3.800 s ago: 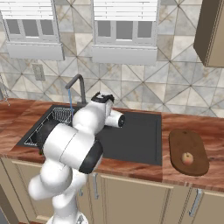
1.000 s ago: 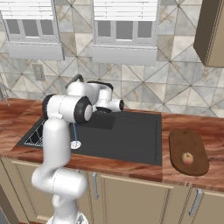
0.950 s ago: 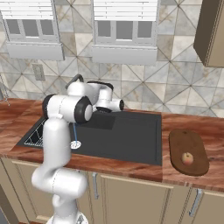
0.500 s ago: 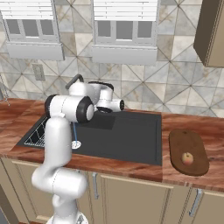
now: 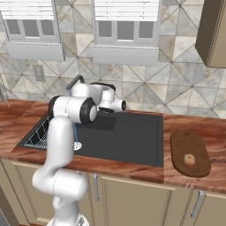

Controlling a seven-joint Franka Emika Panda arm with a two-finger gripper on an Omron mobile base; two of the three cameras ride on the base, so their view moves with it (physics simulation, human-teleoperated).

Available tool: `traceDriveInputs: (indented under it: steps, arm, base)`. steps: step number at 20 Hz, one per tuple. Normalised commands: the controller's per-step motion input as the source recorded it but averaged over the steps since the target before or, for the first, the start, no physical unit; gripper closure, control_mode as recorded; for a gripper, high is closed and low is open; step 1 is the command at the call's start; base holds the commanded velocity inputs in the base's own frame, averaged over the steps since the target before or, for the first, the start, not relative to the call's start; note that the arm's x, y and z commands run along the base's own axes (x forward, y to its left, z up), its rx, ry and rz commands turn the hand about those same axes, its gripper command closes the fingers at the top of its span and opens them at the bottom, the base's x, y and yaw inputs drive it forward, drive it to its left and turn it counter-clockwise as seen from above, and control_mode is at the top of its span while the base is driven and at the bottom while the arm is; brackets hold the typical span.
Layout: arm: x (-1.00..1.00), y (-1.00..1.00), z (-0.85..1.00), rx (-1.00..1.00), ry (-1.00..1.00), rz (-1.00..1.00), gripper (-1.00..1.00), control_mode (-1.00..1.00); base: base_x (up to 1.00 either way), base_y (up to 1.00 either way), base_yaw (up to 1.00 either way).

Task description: Pick the peach from the sink and place it on the cutting board to airdry. Then turn off the sink faucet.

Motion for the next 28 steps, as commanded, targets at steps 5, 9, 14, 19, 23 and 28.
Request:
traceDriveInputs:
  steps: [5,9,14,19,23,28]
  arm:
    - [0.29,-0.11,-0.02,0.0,0.0,-0.01,-1.0,-1.0]
    - [0.35,-0.01,-0.13,0.0,0.0,0.0,-1.0,-1.0]
    - [0.34,0.0,-0.16,0.0,0.01,0.0,-1.0,-1.0]
    - [0.21,-0.04,-0.12,0.01,0.0,0.0,-1.0,-1.0]
    - [0.23,-0.01,0.0,0.01,0.0,0.0,-1.0,-1.0]
    - [0.23,0.0,0.0,0.0,0.0,0.0,-1.0,-1.0]
  base:
    - [0.0,0.0,0.0]
    - [0.0,0.0,0.0]
    - [0.0,0.0,0.0]
    - [0.0,0.0,0.0]
    - [0.0,0.0,0.0]
    - [0.0,0.0,0.0]
